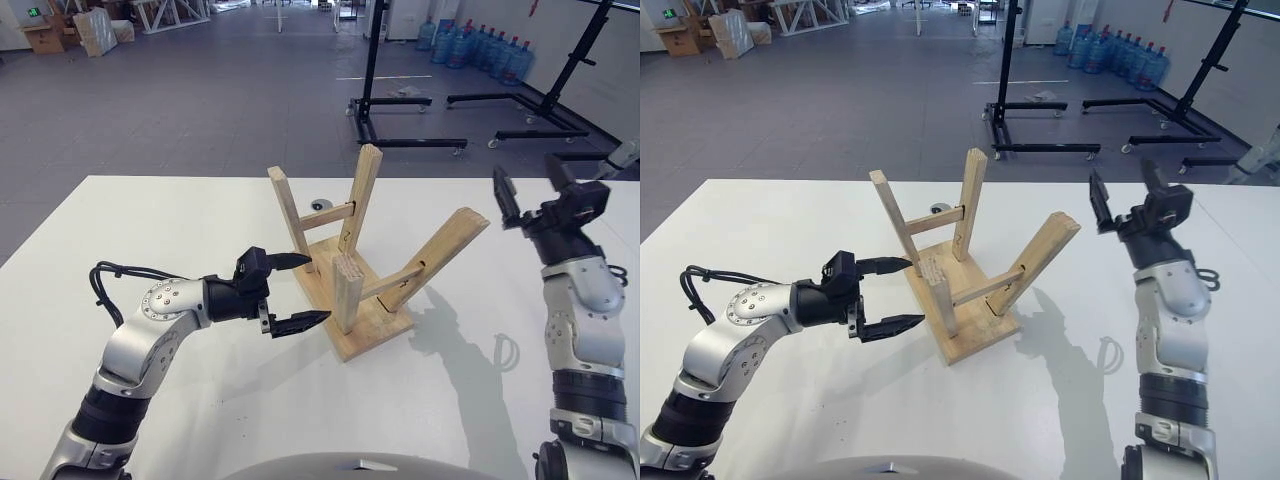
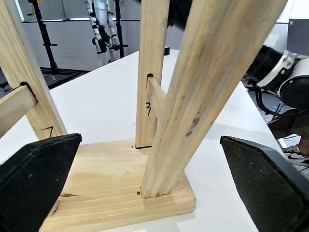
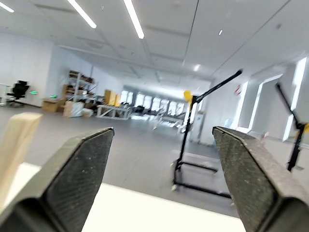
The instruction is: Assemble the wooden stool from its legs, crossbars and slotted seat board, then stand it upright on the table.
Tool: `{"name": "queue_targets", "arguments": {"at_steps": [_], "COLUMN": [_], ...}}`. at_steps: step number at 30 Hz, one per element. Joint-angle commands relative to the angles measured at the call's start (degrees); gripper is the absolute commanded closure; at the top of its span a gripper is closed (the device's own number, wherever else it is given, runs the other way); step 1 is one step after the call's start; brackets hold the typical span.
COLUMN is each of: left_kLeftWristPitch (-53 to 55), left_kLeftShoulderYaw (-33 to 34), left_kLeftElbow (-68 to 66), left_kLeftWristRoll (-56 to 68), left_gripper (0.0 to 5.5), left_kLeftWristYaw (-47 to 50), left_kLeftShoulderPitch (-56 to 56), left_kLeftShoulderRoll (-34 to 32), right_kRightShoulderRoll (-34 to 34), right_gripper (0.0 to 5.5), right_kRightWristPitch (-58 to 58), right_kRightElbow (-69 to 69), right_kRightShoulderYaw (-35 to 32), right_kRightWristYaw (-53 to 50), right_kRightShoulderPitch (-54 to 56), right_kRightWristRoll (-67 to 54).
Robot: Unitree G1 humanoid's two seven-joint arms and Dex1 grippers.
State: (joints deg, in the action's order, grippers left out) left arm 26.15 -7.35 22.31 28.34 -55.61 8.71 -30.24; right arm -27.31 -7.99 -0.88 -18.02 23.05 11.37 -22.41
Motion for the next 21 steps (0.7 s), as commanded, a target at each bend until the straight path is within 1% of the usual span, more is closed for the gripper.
{"name": "queue_targets", "arguments": {"at_steps": [1, 5, 9, 16, 21], "left_kLeftWristPitch": [1.37, 1.99, 1.88, 0.88, -0.36], "left_kLeftShoulderYaw": [0.55, -1.19, -2.89, -9.54, -10.73], "left_kLeftElbow": [3.2, 8.94, 11.31, 6.75, 5.59], "left_kLeftWristRoll": [1.21, 1.59, 0.61, -6.84, -10.06], "left_gripper": [0.23, 0.23, 0.23, 0.23, 0.23], "left_kLeftWristYaw": [1.79, 5.42, 9.8, 18.89, 22.67], "left_kLeftShoulderPitch": [0.63, -0.82, -1.34, 2.8, 3.45], "left_kLeftShoulderRoll": [-0.07, 1.55, 3.37, 10.67, 13.45], "right_kRightShoulderRoll": [-0.49, -3.25, -5.9, -7.62, -9.34], "right_gripper": [1.73, 1.73, 1.73, 1.73, 1.73], "right_kRightWristPitch": [2.35, 3.4, 3.74, 4.21, 5.49], "right_kRightElbow": [-2.29, -8.44, -14.33, -22.58, -26.34], "right_kRightShoulderYaw": [0.56, 0.16, 0.69, 3.25, 5.04], "right_kRightWristYaw": [3.63, 8.01, 11.9, 18.36, 23.05], "right_kRightShoulderPitch": [-0.29, 4.38, 10.88, 18.53, 22.28], "right_kRightWristRoll": [-1.0, -1.14, -0.57, 0.92, 1.62]}}
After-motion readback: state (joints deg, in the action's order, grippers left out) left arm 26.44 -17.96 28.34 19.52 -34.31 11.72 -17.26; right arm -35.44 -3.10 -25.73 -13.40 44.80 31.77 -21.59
